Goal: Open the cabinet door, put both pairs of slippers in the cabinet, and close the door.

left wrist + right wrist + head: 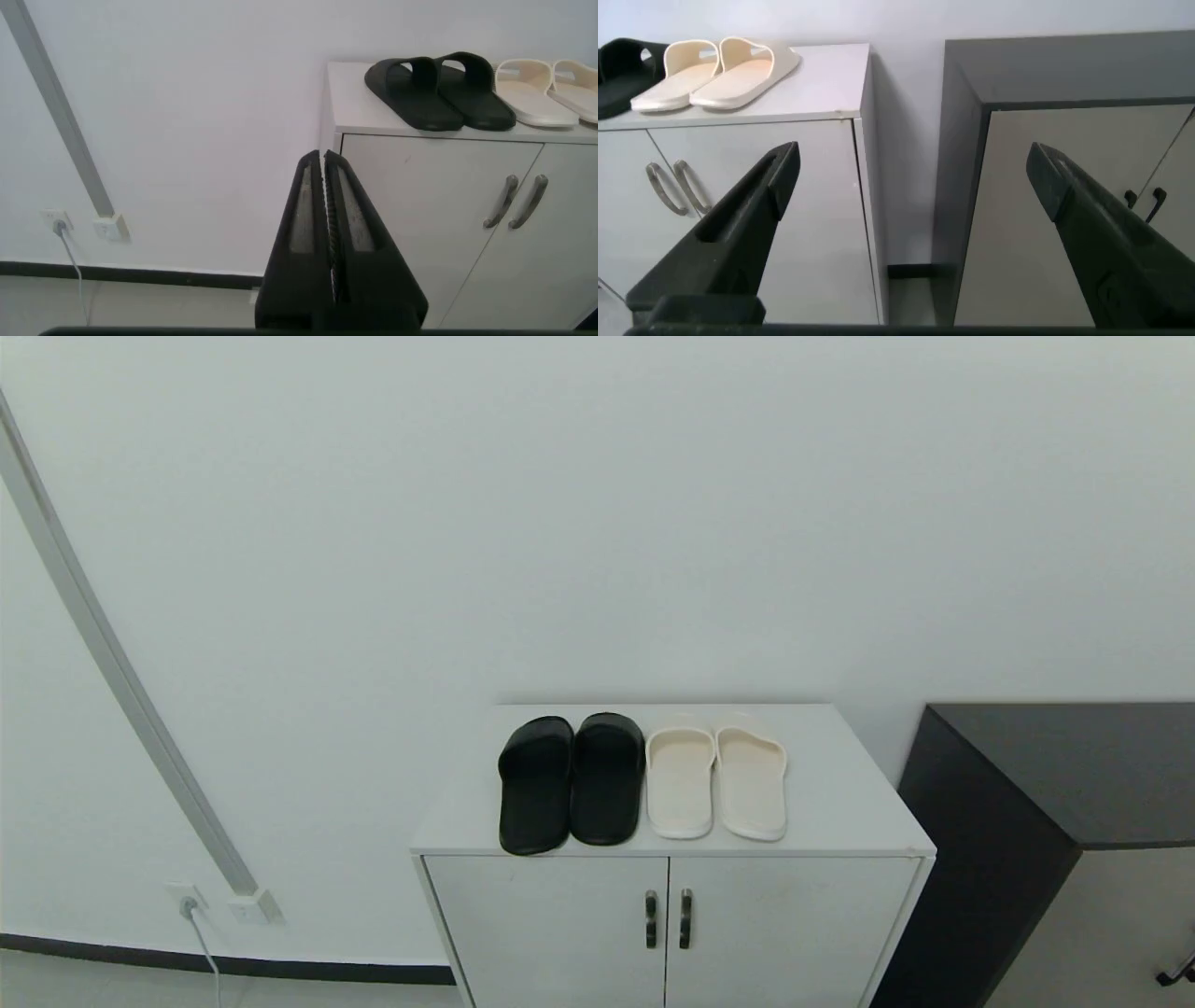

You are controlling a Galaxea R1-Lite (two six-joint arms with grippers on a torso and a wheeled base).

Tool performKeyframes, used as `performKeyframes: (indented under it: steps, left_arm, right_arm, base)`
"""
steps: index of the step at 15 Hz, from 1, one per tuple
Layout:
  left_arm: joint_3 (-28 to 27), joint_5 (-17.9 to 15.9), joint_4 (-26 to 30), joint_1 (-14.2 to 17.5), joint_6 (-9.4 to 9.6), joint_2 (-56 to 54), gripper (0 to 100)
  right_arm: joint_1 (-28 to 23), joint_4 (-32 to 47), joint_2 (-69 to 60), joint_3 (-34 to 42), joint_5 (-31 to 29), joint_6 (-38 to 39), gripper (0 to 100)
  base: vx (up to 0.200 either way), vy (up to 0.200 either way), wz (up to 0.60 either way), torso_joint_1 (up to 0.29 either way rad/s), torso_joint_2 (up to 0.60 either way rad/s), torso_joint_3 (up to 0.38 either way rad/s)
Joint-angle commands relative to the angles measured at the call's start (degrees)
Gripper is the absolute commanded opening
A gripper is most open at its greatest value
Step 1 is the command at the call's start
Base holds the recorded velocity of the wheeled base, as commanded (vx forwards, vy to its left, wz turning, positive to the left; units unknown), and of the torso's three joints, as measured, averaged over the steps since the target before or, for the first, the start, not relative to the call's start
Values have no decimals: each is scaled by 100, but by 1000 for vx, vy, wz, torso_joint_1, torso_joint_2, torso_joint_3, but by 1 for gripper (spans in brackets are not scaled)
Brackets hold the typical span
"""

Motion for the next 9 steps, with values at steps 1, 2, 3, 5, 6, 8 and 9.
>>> performKeyframes:
  steps: [1,2,3,5,6,8,9]
  left_arm:
    - [0,-6,-1,1,-4,7,0]
    - [0,3,-1,1,-4,7,0]
    - [0,3,-1,1,-4,7,0]
    - [0,3,-1,1,-4,7,0]
    - [0,3,-1,1,-12,7,0]
    - [0,-6,-1,1,-4,7,0]
    - [0,3,-1,1,-12,7,0]
  right_arm:
    - [1,2,-2,1,0,-17,100]
    - [1,2,-2,1,9,-52,100]
    - [1,-7,-2,1,35,-52,100]
    - [1,-7,-2,-8,35,-61,100]
    - [1,-60,7,-52,35,-87,100]
    - [97,169,991,-1651,53,572,100]
    - [141,635,1351,-1423,150,308,100]
  base:
    - [0,0,0,0,0,0]
    - [0,0,0,0,0,0]
    - [0,0,0,0,0,0]
    - [0,0,0,0,0,0]
    - [0,0,0,0,0,0]
    - [0,0,0,0,0,0]
    - [0,0,0,0,0,0]
